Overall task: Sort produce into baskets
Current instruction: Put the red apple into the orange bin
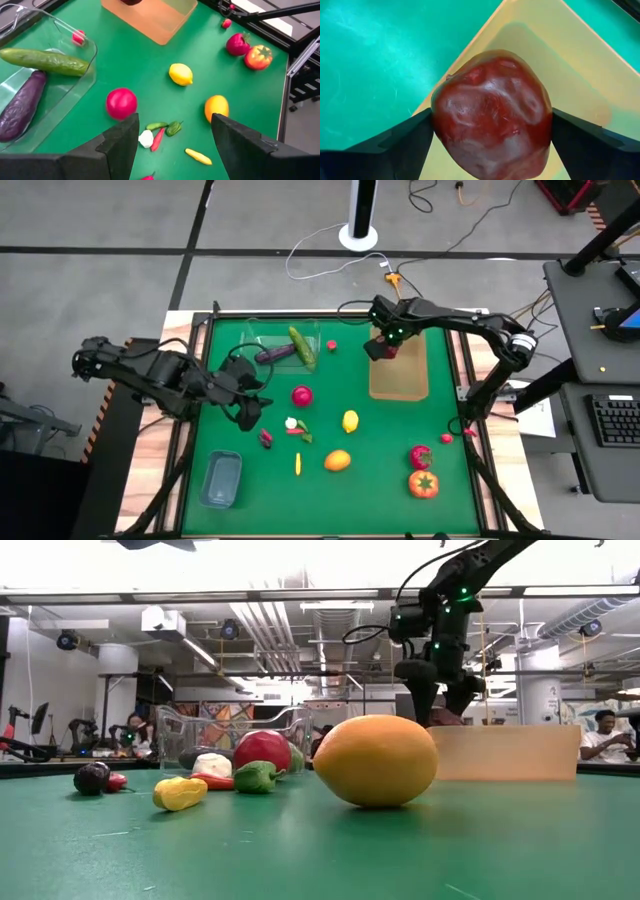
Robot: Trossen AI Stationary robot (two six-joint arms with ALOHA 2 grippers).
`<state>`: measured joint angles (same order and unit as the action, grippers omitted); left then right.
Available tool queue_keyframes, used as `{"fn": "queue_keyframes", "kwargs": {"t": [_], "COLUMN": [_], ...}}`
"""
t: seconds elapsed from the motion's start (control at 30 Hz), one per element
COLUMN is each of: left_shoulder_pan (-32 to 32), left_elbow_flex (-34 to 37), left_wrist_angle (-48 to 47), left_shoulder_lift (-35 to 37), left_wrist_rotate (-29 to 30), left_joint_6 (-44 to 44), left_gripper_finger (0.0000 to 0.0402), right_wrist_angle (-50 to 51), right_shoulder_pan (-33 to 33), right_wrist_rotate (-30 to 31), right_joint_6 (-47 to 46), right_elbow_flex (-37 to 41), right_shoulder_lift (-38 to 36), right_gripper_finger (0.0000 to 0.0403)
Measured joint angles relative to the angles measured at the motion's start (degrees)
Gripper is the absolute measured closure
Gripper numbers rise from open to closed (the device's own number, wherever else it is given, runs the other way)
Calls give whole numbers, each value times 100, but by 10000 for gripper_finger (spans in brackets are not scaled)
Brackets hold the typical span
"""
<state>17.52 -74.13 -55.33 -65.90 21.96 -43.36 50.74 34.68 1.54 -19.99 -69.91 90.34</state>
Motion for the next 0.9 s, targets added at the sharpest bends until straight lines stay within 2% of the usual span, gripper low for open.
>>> {"fn": "queue_keyframes", "kwargs": {"t": [0.9], "left_shoulder_pan": [0], "left_elbow_flex": [0], "left_wrist_angle": [-2], "left_shoulder_lift": [-145], "left_wrist_rotate": [-166], "left_joint_6": [-267], "left_gripper_finger": [171], "right_wrist_angle": [-9], "right_shoulder_pan": [138], "right_wrist_rotate": [-14], "right_joint_6": [-84], "right_elbow_flex": [-13], "right_shoulder_lift": [13], "right_gripper_finger": [35]}}
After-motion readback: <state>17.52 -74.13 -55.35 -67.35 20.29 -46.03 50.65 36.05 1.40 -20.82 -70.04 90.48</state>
